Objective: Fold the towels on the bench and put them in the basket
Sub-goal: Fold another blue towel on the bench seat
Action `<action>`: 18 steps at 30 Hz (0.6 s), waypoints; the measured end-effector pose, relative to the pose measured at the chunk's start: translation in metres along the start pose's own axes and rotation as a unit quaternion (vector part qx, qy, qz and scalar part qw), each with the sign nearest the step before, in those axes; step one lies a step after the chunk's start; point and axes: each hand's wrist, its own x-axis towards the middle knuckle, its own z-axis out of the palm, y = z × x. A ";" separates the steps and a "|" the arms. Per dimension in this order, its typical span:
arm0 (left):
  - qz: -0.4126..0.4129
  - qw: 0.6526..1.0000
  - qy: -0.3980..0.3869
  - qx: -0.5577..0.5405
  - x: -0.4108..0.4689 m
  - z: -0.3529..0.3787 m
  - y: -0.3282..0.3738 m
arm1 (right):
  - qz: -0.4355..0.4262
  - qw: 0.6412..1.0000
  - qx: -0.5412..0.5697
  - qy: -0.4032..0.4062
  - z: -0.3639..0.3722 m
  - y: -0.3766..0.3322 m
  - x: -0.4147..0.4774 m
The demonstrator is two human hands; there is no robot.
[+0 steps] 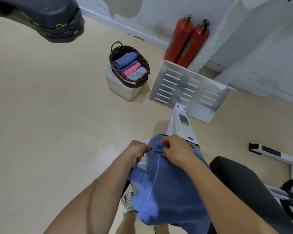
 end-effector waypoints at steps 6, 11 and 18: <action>-0.063 0.995 -0.079 0.002 -0.007 0.002 0.009 | 0.008 1.000 0.021 -0.003 0.002 0.005 -0.014; 0.029 0.995 0.086 0.046 -0.014 0.004 0.003 | 0.008 0.998 0.050 0.046 0.008 0.007 -0.015; 0.233 0.969 0.079 0.018 -0.067 0.006 0.010 | -0.069 0.981 0.165 0.071 -0.005 0.010 -0.009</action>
